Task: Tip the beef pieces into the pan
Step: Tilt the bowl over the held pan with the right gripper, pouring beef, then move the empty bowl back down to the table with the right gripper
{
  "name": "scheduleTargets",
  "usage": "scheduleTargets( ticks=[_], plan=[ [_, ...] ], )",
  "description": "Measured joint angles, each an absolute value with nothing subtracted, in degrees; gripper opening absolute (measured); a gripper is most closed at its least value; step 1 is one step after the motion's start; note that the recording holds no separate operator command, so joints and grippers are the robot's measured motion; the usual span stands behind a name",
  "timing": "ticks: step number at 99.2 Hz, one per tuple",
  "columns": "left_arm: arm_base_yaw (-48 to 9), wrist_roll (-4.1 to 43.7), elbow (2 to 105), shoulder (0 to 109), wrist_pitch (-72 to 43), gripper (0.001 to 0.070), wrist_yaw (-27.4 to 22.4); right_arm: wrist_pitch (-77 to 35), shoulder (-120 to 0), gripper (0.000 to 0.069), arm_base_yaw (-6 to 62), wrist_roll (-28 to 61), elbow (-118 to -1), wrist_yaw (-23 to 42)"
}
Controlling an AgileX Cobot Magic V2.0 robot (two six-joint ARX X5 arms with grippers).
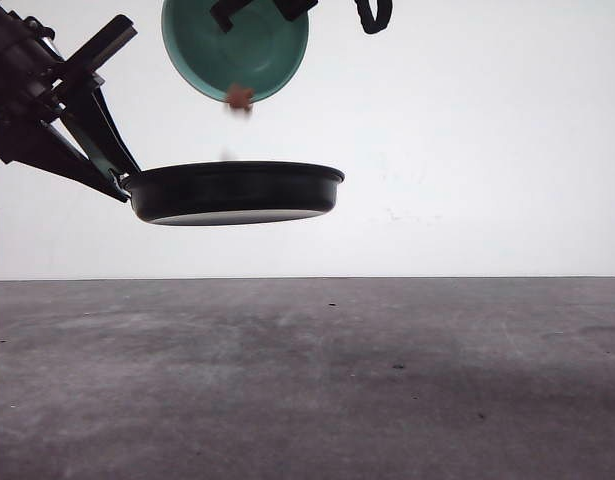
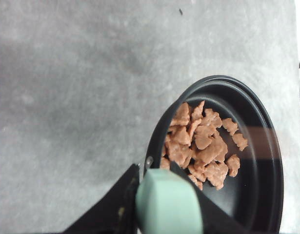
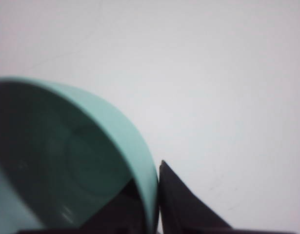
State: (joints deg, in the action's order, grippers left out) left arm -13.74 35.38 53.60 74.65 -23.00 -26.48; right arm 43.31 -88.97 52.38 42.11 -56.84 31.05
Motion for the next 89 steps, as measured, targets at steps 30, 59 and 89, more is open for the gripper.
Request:
scheduleTargets(
  ticks=[30, 59, 89],
  plan=[
    [-13.7, 35.4, 53.6, 74.7, -22.9, 0.0060, -26.5, 42.9, -89.1, 0.0015, 52.5, 41.4, -56.8, 31.5],
    [-13.7, 34.1, 53.6, 74.7, -24.1, 0.0060, -26.6, 39.3, -80.9, 0.0015, 52.4, 26.8, -56.6, 39.6],
    [-13.7, 33.4, 53.6, 74.7, -22.8, 0.0060, -26.8, -3.9, -55.1, 0.0015, 32.4, -4.1, -57.2, 30.0]
  ],
)
